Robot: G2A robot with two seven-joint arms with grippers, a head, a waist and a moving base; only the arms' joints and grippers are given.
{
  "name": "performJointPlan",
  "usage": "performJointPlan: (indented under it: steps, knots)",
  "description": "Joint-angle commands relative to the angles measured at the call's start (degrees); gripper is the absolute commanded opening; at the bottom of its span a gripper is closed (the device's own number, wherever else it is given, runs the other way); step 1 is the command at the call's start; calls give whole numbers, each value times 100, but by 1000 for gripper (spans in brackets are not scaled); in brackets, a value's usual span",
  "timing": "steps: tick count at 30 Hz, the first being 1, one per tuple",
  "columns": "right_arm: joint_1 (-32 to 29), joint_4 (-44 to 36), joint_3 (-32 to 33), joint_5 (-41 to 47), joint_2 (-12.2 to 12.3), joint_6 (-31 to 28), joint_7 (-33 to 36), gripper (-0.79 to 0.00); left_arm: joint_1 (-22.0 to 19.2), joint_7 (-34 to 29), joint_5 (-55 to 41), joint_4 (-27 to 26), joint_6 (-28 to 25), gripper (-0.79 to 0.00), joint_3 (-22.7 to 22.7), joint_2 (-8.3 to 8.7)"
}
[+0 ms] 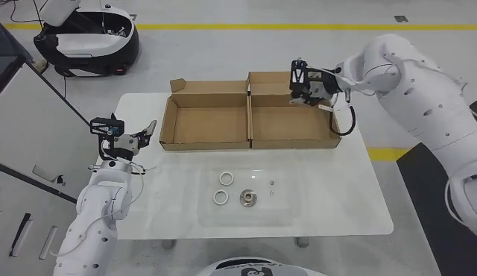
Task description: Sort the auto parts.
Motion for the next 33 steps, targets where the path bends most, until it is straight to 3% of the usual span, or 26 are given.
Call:
performJointPlan:
  steps: [1,19,33]
  knots:
    - [69,165,-191,-48,-58,-30,-30,-785,0,0,0,0,0,0,0,0]
    - [689,1927,-1631,-782,-808,-366,-366,-785,0,0,0,0,0,0,0,0]
    - [804,3278,-2081,-1200,-1437,-388,-633,-785,0,0,0,0,0,0,0,0]
